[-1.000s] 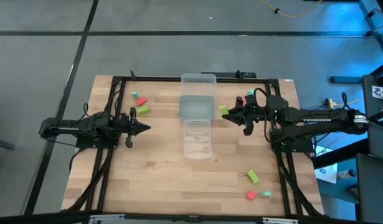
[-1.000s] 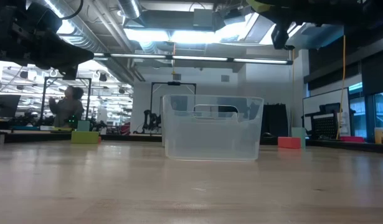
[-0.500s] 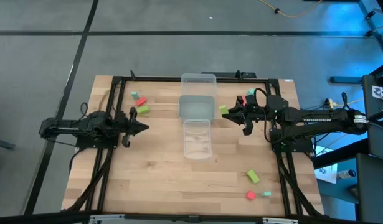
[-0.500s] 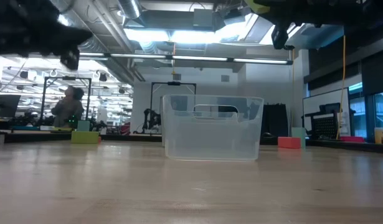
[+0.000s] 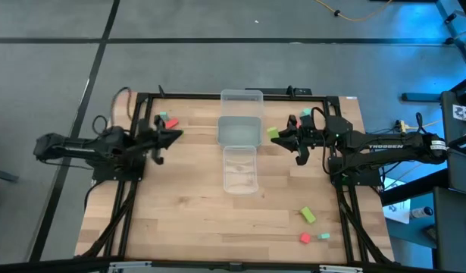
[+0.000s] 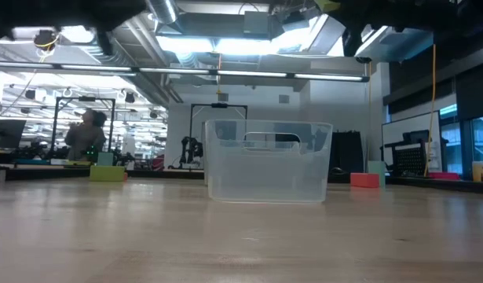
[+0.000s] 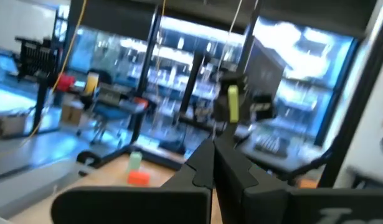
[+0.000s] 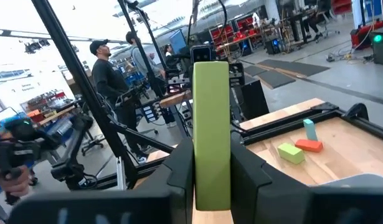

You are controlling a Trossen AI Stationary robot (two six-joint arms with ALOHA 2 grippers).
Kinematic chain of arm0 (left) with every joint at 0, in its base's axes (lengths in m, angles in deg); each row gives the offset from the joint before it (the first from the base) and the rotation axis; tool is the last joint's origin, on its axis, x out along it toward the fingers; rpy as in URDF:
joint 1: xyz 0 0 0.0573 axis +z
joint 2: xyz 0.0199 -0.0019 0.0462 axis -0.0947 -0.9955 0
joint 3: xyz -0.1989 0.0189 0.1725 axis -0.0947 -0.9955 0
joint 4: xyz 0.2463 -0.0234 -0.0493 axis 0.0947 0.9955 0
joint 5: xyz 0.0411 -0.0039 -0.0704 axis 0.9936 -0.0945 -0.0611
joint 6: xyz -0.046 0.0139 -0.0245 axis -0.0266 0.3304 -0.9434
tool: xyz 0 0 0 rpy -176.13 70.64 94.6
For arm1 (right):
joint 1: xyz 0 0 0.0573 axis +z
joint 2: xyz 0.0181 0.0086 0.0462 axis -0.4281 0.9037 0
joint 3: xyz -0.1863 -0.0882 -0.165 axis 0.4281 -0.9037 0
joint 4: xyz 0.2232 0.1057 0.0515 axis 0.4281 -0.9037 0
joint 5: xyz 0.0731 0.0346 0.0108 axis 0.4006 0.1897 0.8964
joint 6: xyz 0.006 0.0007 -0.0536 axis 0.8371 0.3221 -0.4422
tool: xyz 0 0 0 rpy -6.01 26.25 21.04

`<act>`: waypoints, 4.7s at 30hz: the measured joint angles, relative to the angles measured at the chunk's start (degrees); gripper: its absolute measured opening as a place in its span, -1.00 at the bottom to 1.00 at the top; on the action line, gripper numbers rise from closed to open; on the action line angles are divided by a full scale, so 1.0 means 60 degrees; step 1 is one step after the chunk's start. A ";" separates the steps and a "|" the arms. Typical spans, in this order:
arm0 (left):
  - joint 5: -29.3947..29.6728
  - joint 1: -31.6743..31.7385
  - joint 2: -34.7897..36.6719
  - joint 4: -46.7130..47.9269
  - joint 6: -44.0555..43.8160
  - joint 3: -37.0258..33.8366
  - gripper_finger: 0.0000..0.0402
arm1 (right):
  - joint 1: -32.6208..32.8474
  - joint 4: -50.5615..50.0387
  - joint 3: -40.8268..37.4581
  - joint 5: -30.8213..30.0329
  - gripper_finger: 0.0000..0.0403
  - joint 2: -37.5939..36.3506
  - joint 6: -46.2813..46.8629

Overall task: Sort & place blocks by color
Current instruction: Put the top right green block into the bottom transparent bin

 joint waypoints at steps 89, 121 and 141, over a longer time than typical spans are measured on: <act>-0.2939 0.1781 -0.5799 0.0565 0.0741 0.4631 -0.78 | -0.0150 -0.1629 0.1690 -0.1632 0.26 0.0667 -0.0204; -0.3222 0.0300 -1.2036 0.7113 0.1962 0.9355 -0.78 | -0.0146 -0.0643 0.1690 -0.1931 0.27 0.0324 -0.0441; -0.2972 0.0217 -1.3890 0.6998 0.1843 0.9407 -0.74 | -0.0146 -0.0690 0.1687 -0.1942 0.27 0.0331 -0.0412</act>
